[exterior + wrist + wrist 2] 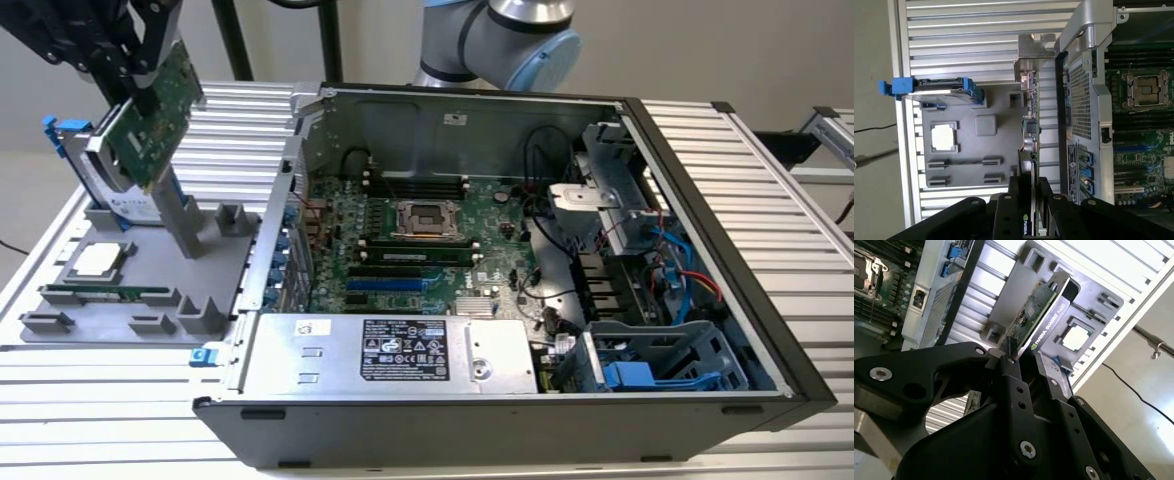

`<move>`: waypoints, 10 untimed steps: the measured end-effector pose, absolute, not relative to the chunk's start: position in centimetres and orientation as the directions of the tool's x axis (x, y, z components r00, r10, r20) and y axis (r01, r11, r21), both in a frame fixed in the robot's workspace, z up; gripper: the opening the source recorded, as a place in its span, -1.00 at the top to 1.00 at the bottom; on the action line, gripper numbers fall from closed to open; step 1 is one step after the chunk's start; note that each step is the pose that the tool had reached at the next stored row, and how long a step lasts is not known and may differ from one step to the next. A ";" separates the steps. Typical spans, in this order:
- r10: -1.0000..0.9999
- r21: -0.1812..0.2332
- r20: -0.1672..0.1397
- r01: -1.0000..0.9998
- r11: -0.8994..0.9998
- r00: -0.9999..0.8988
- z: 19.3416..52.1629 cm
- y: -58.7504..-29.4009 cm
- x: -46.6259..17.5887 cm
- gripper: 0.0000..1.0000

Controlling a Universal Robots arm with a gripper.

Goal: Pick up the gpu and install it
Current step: 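Pick up the gpu and move the gpu toward the slot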

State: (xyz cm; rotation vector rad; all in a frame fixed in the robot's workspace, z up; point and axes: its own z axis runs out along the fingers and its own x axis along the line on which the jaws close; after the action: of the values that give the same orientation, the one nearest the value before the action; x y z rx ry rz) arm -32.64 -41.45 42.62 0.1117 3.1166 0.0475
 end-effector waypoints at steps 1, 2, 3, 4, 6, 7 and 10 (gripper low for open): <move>0.072 0.031 -0.021 0.071 0.997 -0.997 42.6 -41.4 -32.6 1.00; 0.072 0.031 -0.021 0.071 0.997 -0.997 42.6 -41.4 -32.5 1.00; 0.072 0.031 -0.021 0.071 0.997 -0.997 42.6 -41.4 -32.4 1.00; 0.072 0.031 -0.021 0.071 0.997 -0.997 42.6 -41.4 -32.3 1.00; 0.072 0.031 -0.022 0.071 0.997 -0.997 42.6 -41.4 -32.1 1.00; 0.072 0.031 -0.021 0.071 0.997 -0.997 42.6 -41.4 -32.0 1.00; 0.072 0.031 -0.021 0.071 0.997 -0.997 42.6 -41.4 -31.8 1.00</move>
State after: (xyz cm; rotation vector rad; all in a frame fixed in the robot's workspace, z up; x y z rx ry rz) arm -31.77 -41.44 42.62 0.1119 3.1166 0.0475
